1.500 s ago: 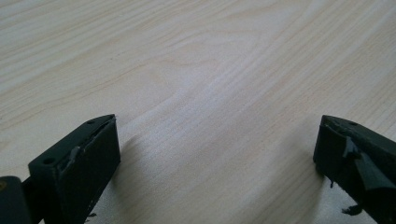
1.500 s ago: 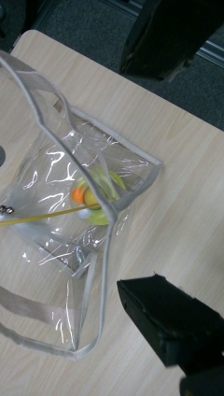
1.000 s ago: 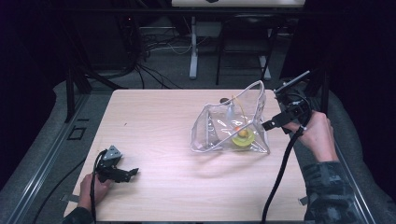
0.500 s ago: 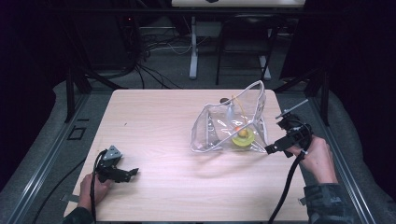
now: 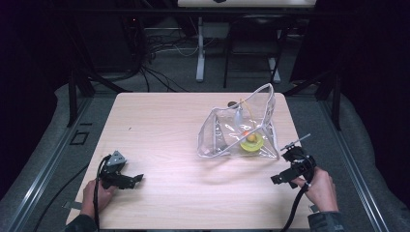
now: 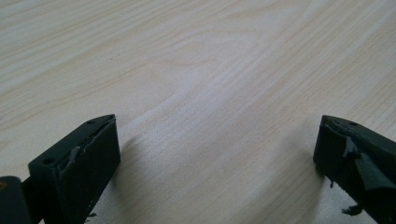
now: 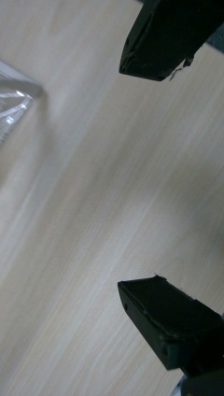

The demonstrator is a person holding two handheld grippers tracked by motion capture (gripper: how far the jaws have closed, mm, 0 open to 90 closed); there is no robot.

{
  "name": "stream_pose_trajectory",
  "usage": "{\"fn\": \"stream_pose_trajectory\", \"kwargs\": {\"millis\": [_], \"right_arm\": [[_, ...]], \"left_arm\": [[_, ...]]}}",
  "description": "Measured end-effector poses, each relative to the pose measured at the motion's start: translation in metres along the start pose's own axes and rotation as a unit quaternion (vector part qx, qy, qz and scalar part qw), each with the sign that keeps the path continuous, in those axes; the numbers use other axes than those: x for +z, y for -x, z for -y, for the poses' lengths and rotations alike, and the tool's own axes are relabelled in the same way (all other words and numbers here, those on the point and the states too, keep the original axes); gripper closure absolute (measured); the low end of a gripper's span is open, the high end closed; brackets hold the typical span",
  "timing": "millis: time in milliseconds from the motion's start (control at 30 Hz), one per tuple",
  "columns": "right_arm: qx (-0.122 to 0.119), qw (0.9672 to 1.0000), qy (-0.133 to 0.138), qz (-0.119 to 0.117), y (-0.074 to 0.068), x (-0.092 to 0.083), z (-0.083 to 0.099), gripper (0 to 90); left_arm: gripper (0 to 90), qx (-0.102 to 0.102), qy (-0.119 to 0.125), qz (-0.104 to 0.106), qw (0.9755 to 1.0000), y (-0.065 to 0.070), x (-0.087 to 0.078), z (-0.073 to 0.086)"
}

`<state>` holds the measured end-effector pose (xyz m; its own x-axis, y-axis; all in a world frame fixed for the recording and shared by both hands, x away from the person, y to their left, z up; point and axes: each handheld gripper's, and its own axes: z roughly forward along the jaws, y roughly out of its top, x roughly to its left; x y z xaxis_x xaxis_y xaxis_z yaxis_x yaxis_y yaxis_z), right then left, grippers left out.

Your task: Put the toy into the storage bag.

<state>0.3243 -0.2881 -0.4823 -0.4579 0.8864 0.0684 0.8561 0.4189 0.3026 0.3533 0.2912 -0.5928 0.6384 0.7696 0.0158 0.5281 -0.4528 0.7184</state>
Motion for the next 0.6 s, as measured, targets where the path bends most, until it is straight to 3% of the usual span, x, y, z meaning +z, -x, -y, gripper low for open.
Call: {"fn": "stream_pose_trajectory", "kwargs": {"millis": [167, 333, 467, 600], "right_arm": [[-0.004, 0.9994, -0.036, -0.002, -0.005, 0.033, 0.018, 0.0], [-0.006, 0.9985, -0.054, 0.004, -0.008, 0.047, 0.026, 0.0], [-0.004, 0.9975, -0.065, 0.026, -0.01, 0.056, 0.034, 0.0], [0.005, 0.9972, -0.072, 0.02, -0.005, 0.058, 0.04, 0.0]], "left_arm": [[0.5, 0.0, 0.0, 0.0, 1.0, 0.0, 0.0, 0.0], [0.5, 0.0, 0.0, 0.0, 1.0, 0.0, 0.0, 0.0], [0.5, 0.0, 0.0, 0.0, 1.0, 0.0, 0.0, 0.0], [0.6, 0.0, 0.0, 0.0, 1.0, 0.0, 0.0, 0.0]]}}
